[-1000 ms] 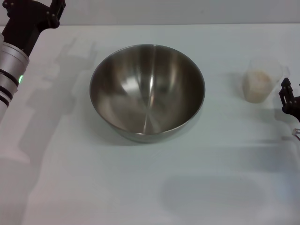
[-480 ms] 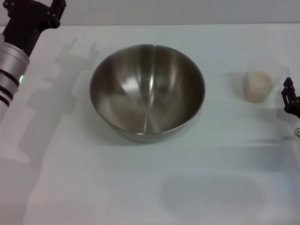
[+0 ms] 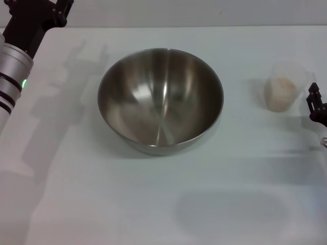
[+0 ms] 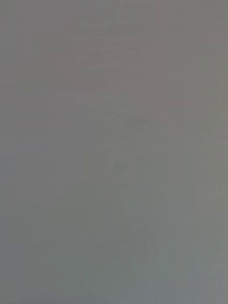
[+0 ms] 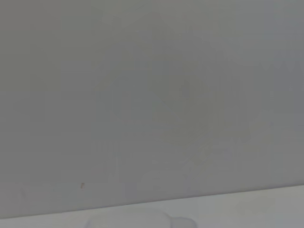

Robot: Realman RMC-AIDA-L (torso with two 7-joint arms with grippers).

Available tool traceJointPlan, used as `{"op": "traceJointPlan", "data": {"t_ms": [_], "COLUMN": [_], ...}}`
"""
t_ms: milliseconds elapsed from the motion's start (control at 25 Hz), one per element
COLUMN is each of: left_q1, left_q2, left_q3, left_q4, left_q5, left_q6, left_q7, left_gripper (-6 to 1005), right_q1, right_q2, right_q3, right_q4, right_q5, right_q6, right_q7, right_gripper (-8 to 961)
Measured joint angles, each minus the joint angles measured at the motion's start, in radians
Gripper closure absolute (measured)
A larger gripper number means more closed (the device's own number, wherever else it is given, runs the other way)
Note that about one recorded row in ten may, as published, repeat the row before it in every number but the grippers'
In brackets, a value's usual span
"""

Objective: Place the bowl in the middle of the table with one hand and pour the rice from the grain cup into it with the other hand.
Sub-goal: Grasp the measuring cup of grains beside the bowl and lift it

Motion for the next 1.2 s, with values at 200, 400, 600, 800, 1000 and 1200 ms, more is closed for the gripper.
{"op": "traceJointPlan", "data": {"t_ms": [200, 400, 600, 800, 1000, 1200], "left_q1": [0.000, -0.001, -0.005, -0.012, -0.015, -0.015], "left_q2": [0.000, 0.000, 0.000, 0.000, -0.002, -0.002], "left_q3": [0.001, 0.002, -0.001, -0.001, 0.003, 0.003], "left_q4": [-0.001, -0.010, -0.012, -0.012, -0.021, -0.024], "left_q5": [0.000, 0.000, 0.000, 0.000, 0.000, 0.000], "left_q6": [0.013, 0.014, 0.014, 0.014, 0.014, 0.014], "left_q7": [0.000, 0.000, 0.001, 0.019, 0.027, 0.027], "left_gripper": [409, 409, 409, 408, 408, 408], "right_q1": [0.006, 0.018, 0.028, 0.037, 0.043, 0.055], "right_q2": [0.000, -0.001, -0.001, -0.001, -0.001, -0.002], "right_q3": [0.001, 0.002, -0.001, 0.002, 0.006, 0.009], "right_q4": [-0.004, -0.008, -0.017, -0.019, -0.022, -0.029], "right_q5": [-0.001, -0.003, -0.001, -0.001, 0.000, 0.000], "right_q6": [0.001, 0.021, 0.024, 0.027, 0.029, 0.043], "right_q7": [0.000, 0.001, 0.001, 0.001, 0.001, 0.002], "right_gripper": [510, 511, 511, 511, 511, 512]}}
